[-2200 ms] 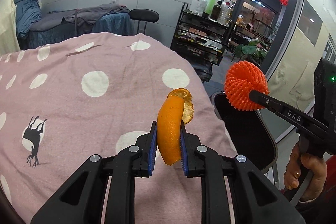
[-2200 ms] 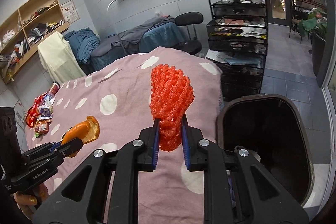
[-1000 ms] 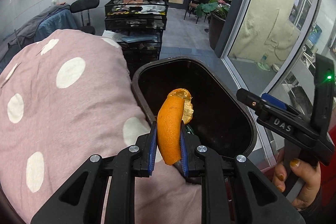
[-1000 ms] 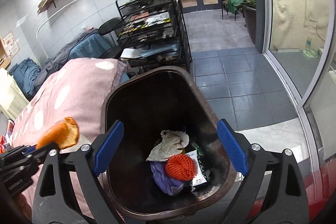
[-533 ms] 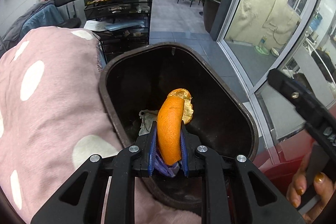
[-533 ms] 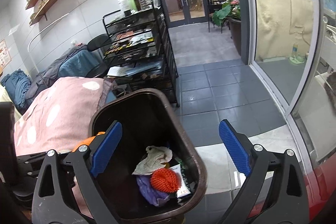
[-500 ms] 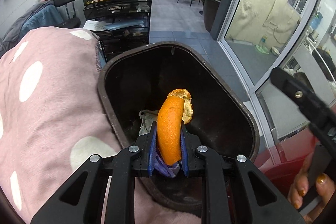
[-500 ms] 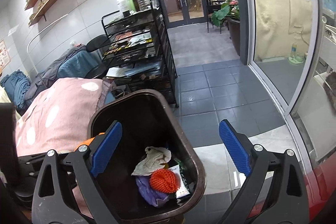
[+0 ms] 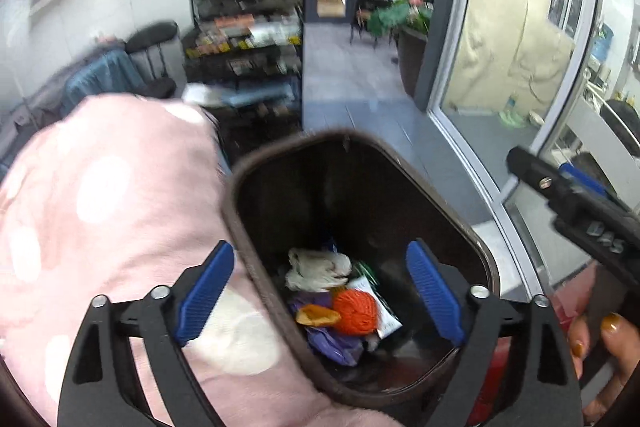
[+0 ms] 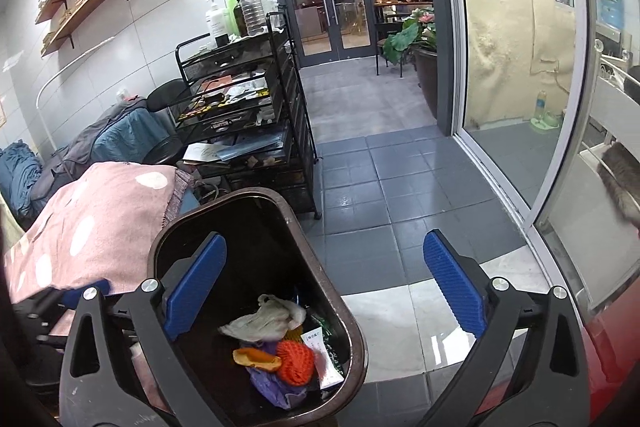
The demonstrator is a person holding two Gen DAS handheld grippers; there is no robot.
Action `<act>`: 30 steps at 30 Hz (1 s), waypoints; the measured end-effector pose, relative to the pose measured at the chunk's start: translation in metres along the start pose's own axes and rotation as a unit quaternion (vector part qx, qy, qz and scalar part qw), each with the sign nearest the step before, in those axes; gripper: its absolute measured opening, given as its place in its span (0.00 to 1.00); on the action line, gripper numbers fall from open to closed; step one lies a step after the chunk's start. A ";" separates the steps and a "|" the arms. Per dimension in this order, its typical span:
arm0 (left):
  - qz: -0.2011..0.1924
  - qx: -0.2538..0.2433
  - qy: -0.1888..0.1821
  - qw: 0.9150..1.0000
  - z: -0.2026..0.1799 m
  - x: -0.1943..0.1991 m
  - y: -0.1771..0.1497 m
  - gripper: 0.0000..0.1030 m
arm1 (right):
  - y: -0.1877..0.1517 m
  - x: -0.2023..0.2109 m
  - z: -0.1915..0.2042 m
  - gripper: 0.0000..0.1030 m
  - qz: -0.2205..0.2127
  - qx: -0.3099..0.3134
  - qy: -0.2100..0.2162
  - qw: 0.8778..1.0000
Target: Collect trash
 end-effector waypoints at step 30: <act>-0.146 0.098 0.256 0.951 0.146 0.197 -0.057 0.95 | -0.066 0.119 0.185 0.95 -0.035 0.087 0.244 0.965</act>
Point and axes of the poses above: each gripper's, at about its wrist camera, not at the fingertips, and x roughly against the way its jaws point, z to its left, y to its top, the point moved 4 cm from there along -x, roughly the way its jaws point, and after that the axes turned 15 degrees about -z, right-handed, at the moved point
